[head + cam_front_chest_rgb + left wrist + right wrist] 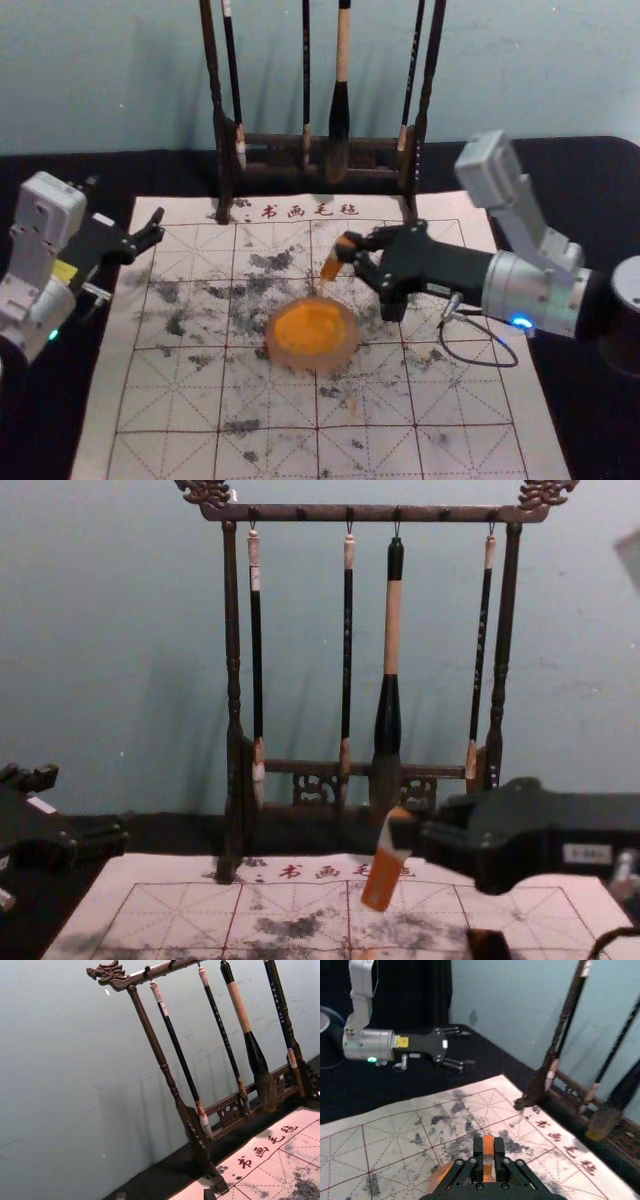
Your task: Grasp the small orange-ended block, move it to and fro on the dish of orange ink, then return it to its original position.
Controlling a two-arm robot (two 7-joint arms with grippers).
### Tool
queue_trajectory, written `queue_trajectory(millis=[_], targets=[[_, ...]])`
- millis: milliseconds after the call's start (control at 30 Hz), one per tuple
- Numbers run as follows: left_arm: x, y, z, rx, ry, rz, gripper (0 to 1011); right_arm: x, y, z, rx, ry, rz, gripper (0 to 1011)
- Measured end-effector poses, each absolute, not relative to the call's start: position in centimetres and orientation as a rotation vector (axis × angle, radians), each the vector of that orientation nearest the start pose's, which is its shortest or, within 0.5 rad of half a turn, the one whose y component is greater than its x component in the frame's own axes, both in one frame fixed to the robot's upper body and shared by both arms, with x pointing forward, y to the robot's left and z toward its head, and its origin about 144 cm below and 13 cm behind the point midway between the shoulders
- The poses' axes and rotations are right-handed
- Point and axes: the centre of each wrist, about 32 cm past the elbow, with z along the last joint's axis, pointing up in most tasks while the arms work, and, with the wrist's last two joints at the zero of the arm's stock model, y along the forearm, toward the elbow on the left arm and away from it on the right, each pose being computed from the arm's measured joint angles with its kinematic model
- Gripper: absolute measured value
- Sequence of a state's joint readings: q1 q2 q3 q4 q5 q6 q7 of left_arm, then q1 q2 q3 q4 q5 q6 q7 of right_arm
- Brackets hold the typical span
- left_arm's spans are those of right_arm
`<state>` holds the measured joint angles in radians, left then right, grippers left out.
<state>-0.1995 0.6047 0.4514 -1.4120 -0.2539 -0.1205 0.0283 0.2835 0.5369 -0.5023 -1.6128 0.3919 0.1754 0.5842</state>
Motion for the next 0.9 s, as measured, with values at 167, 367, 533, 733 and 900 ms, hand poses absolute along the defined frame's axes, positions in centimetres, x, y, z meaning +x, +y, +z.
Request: queue_trajectory(millis=[167, 367, 533, 733, 900], targets=[[48.9, 31.0, 114.0, 0.304, -0.285, 1.248, 1001, 50.4, -22.9, 120.2, -0.277, -0.026, -0.522, 114], [48.9, 31.0, 114.0, 0.304, -0.285, 1.248, 1001, 50.9, -22.3, 119.6, -0.312, 0.003, -0.508, 114], [48.9, 31.0, 114.0, 0.304, -0.285, 1.248, 1001, 51.2, -22.0, 119.2, -0.337, 0.024, -0.503, 114], [48.9, 31.0, 114.0, 0.304, -0.285, 1.248, 1001, 51.4, -21.6, 118.9, -0.36, 0.03, -0.501, 113], [48.9, 31.0, 114.0, 0.304, -0.285, 1.248, 1001, 51.5, -21.4, 118.7, -0.376, 0.035, -0.5, 114]])
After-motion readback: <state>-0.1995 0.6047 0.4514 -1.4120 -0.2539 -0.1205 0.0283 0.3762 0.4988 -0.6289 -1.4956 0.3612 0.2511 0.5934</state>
